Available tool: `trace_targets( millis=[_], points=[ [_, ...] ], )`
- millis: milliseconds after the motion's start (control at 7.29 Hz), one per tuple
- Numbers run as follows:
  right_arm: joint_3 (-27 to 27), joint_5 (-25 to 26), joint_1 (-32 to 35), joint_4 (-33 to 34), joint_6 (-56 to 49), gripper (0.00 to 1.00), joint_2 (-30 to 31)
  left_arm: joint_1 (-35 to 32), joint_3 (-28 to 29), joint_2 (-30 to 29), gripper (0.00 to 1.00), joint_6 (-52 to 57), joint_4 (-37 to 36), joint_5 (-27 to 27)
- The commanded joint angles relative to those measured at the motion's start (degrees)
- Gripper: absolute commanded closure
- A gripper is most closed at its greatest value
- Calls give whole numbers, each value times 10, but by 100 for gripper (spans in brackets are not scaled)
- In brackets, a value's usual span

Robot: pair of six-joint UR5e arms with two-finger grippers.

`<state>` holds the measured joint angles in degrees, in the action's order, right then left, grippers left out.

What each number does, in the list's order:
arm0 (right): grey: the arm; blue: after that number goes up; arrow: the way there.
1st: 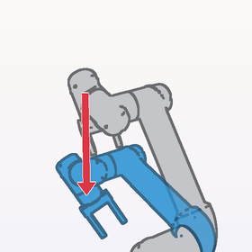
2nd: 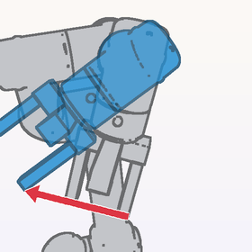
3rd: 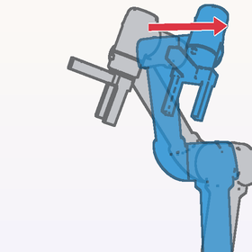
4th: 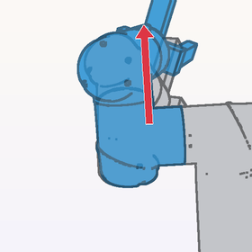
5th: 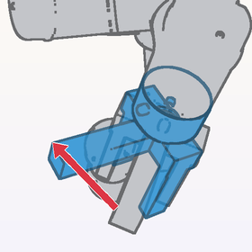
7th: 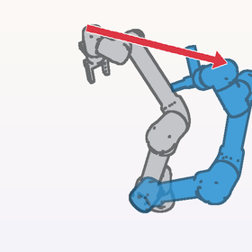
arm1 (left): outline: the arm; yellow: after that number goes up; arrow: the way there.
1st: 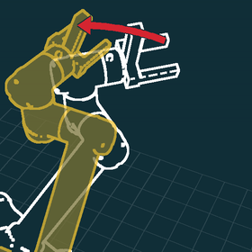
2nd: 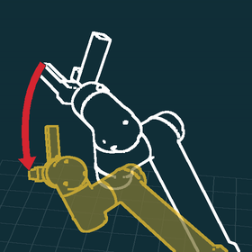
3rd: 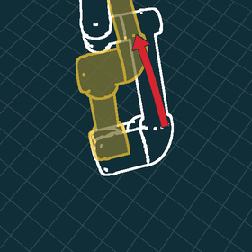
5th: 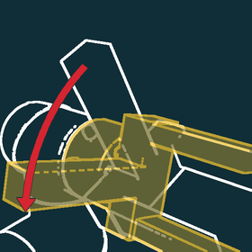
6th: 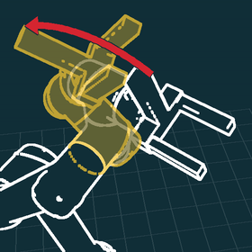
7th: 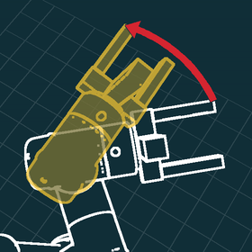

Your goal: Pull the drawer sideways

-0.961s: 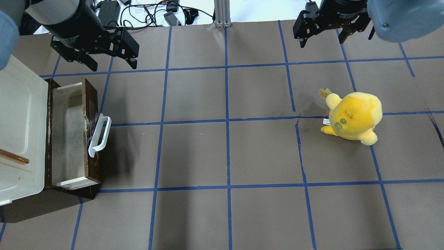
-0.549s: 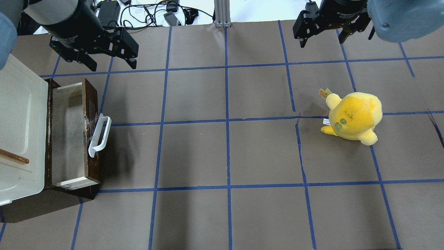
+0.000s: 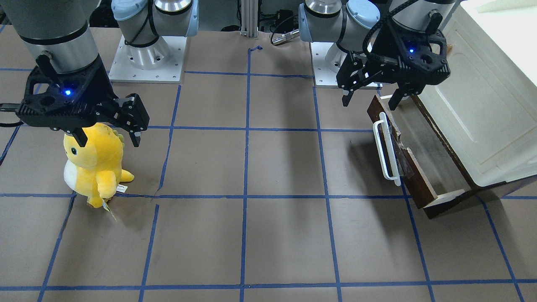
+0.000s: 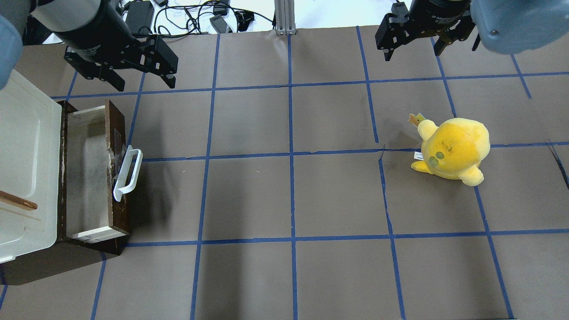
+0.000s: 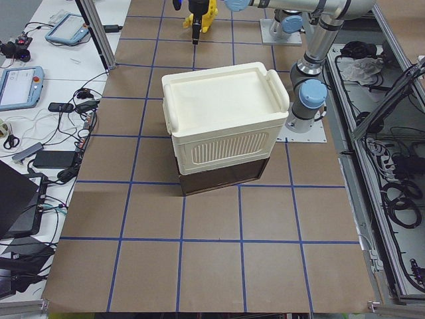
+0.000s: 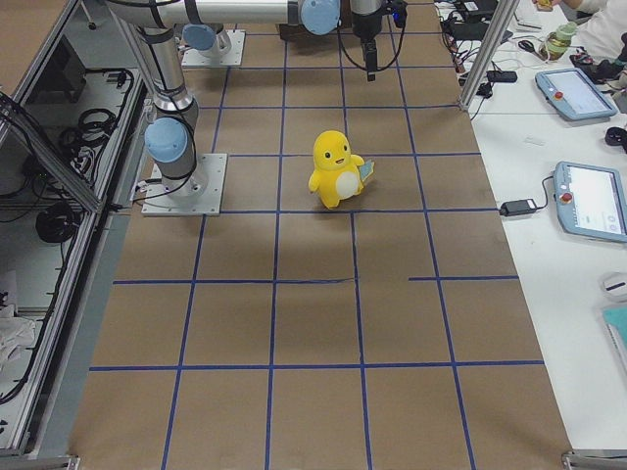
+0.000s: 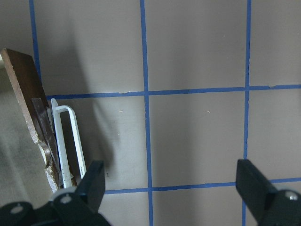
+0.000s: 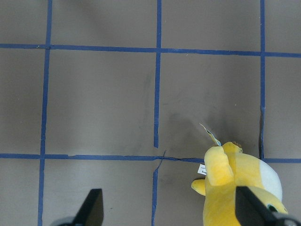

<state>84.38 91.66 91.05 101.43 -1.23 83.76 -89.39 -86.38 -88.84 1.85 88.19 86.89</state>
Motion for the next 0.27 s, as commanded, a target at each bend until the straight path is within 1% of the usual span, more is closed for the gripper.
trace_targets(
  millis=[0, 137],
  points=[
    [0, 0, 0, 0, 0, 0, 0, 0, 2, 1, 0, 0, 0, 1],
    [0, 0, 0, 0, 0, 0, 0, 0, 2, 0, 0, 0, 0, 1]
  ],
)
